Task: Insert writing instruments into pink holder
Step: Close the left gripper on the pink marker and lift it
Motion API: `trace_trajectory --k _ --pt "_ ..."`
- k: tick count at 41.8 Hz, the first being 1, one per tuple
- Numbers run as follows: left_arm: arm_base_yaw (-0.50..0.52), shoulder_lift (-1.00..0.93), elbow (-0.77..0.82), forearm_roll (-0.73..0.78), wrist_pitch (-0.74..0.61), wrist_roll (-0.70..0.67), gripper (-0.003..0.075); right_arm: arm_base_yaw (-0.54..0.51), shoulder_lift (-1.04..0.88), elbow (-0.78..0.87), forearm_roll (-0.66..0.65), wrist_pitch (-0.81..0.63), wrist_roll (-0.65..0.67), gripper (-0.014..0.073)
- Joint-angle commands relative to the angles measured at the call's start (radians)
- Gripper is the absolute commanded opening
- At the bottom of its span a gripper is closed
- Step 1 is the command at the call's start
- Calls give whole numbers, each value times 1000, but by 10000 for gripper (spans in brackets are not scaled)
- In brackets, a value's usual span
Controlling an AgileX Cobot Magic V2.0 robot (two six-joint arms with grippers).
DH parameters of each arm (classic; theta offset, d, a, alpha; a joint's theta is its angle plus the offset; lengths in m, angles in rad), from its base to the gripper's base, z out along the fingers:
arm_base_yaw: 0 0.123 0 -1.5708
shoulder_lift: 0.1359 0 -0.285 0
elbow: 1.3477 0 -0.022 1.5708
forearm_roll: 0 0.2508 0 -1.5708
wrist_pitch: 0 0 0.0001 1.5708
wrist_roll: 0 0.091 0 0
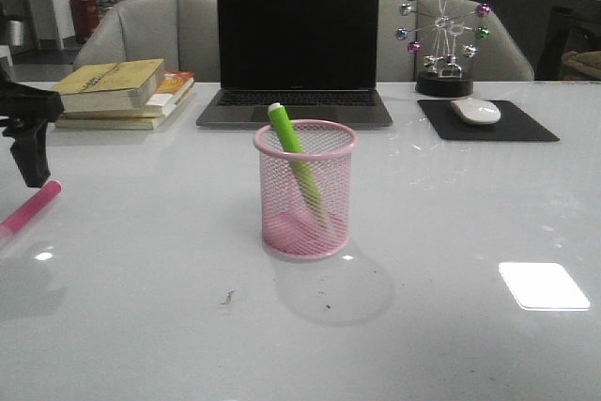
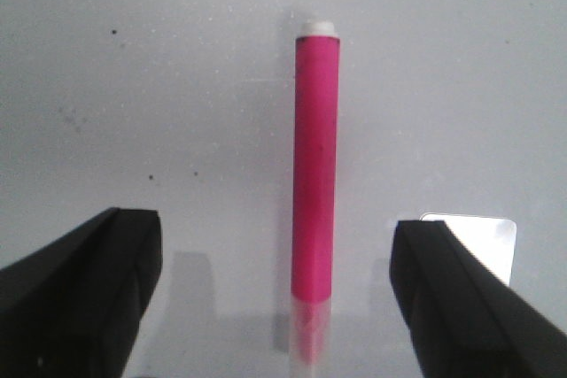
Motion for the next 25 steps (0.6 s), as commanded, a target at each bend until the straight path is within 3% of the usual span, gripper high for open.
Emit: trace_trajectory --k 1,25 --pt "1 3 -70 -7 -26 -10 582 0 -2 -30 -12 -68 -11 395" --pt "1 120 -170 -29 -22 7 575 0 -2 -30 -12 -68 -11 395"
